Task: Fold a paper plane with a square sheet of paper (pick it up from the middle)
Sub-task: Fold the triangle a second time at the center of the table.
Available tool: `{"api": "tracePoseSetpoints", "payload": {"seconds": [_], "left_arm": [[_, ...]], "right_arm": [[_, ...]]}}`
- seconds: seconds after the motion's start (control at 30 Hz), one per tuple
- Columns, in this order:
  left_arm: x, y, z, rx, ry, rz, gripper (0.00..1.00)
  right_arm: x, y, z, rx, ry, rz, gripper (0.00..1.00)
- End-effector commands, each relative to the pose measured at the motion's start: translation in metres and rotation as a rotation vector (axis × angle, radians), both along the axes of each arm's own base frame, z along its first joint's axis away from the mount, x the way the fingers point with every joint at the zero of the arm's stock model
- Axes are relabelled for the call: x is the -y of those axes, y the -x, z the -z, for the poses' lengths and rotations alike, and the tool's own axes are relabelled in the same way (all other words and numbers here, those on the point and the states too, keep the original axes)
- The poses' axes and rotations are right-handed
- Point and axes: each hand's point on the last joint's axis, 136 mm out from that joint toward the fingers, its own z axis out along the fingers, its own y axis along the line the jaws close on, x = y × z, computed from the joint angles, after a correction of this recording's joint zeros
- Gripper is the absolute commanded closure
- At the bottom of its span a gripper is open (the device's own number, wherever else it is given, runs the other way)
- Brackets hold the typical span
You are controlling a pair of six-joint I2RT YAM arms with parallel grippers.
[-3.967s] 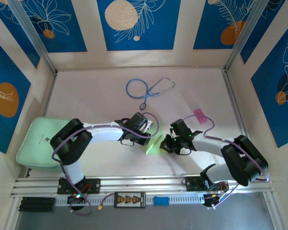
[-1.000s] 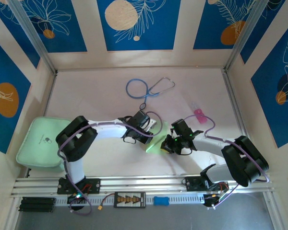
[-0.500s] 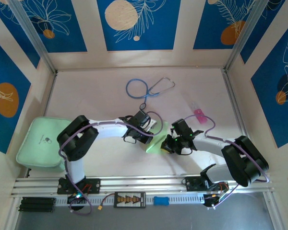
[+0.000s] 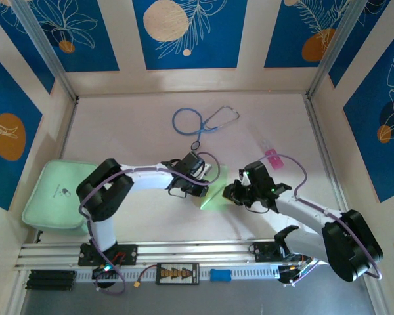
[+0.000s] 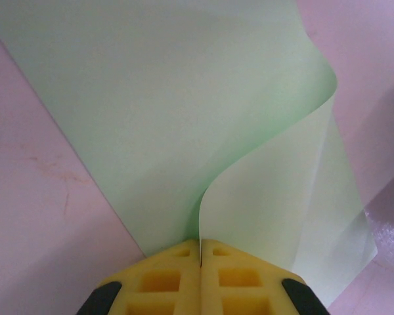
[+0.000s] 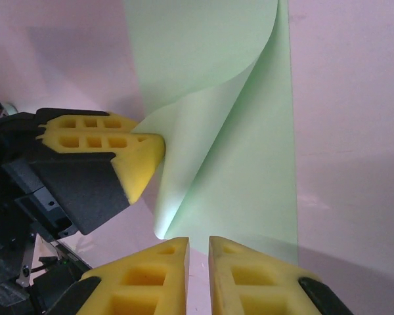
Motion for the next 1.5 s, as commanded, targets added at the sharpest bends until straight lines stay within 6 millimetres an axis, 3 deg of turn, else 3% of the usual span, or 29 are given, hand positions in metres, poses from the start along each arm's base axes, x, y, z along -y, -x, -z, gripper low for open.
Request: {"api": "tracePoseSetpoints", "payload": {"seconds": [0.0, 0.27, 0.83, 1.1, 1.33, 1.47], "left_arm": [[-0.019, 0.011, 0.011, -0.071, -0.046, -0.053, 0.99], [-0.02, 0.014, 0.011, -0.084, -0.034, -0.069, 0.98], [-0.016, 0.012, 0.009, -0.06, -0.035, -0.02, 0.97], [-0.015, 0.011, 0.01, -0.062, -0.04, -0.011, 0.97], [-0.017, 0.012, 0.012, -0.061, -0.052, -0.008, 0.97], [-0.018, 0.011, 0.013, -0.063, -0.056, -0.01, 0.97]], "right_arm": [[-0.004, 0.003, -0.003, 0.003, -0.022, -0.024, 0.83], [-0.019, 0.0, -0.002, -0.024, -0.088, -0.021, 0.88], [-0.055, -0.028, -0.001, -0.019, -0.139, -0.018, 0.96], [-0.056, -0.027, 0.013, -0.06, -0.122, -0.014, 0.96], [-0.035, -0.009, 0.048, -0.14, -0.047, 0.039, 0.96], [-0.03, -0.003, 0.057, -0.163, -0.037, 0.048, 0.96]]}}
